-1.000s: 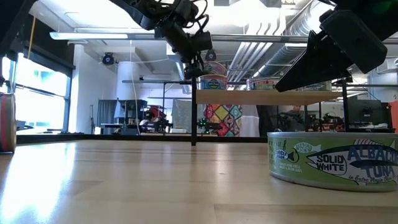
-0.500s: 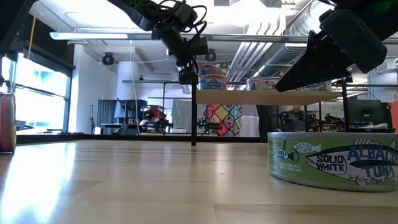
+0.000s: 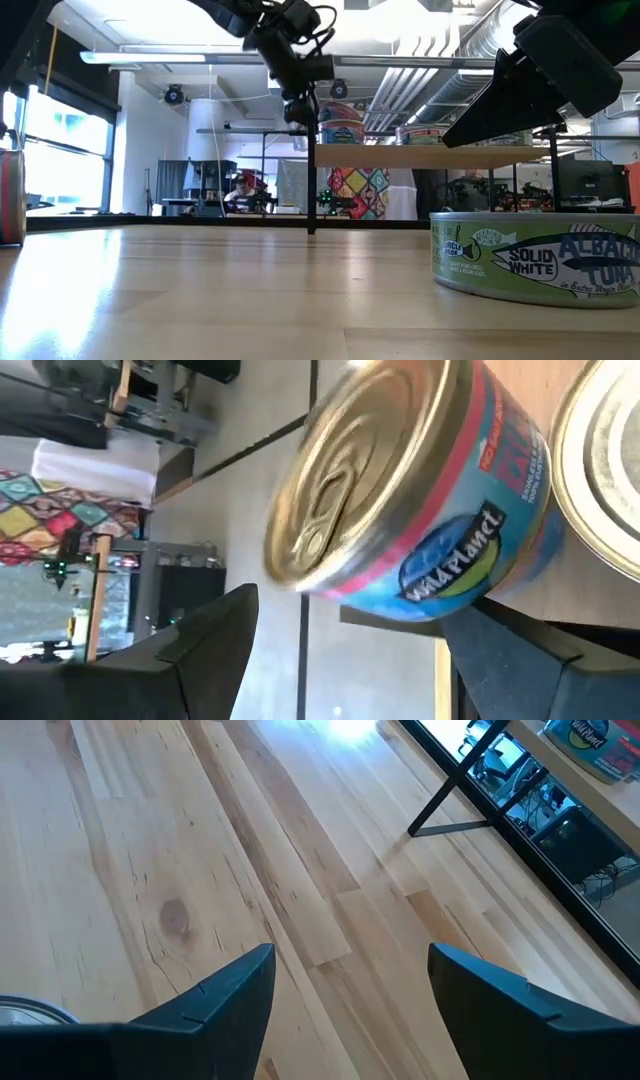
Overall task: Stack canned seafood by type on shelf
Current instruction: Stack the blue tuna can on top of the other blue tuna can on the shelf
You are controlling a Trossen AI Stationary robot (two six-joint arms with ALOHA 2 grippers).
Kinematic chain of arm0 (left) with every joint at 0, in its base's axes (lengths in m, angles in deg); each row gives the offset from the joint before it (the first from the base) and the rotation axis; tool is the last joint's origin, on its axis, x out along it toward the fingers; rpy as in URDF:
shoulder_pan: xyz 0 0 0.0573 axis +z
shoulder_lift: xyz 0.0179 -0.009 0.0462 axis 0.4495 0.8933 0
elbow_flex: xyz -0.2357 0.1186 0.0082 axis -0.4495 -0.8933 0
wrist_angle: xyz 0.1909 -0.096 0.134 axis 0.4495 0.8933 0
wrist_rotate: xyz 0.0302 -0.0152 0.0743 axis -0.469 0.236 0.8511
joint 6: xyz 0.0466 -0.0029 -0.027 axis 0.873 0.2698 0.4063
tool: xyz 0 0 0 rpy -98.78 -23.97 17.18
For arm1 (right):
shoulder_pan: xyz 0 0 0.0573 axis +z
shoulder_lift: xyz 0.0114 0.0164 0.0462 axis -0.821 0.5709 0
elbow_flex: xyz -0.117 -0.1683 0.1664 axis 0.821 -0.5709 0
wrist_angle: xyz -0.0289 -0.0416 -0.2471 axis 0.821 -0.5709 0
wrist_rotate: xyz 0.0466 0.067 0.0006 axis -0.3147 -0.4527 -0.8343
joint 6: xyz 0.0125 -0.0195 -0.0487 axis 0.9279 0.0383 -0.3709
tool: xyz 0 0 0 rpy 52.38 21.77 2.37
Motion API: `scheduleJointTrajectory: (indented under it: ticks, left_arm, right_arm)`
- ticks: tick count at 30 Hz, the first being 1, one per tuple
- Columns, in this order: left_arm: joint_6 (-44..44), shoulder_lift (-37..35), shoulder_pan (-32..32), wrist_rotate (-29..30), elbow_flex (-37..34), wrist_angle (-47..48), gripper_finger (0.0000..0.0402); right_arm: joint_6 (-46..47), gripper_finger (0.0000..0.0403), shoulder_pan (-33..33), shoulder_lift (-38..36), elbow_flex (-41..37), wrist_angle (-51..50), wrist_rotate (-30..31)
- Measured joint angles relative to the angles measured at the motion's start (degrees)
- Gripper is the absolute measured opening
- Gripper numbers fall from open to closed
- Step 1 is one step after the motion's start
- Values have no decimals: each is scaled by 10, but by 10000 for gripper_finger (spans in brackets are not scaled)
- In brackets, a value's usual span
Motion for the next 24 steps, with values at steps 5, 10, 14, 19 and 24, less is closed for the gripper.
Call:
scheduleJointTrajectory:
  ticks: [5, 10, 14, 19, 24]
  left_arm:
    - [-2, 0, 1, 0, 34, 58, 301]
    - [-6, 1, 2, 0, 34, 74, 301]
    - [-18, 0, 4, 0, 34, 66, 301]
    - [-33, 0, 9, 0, 35, 49, 301]
    - [-37, -4, 10, 20, 35, 54, 301]
  right_arm:
    - [0, 255, 0, 0, 0, 1, 0]
    - [0, 255, 0, 0, 0, 2, 0]
    - [0, 255, 0, 0, 0, 3, 0]
    - [0, 255, 0, 0, 0, 2, 0]
    - [0, 255, 0, 0, 0, 2, 0]
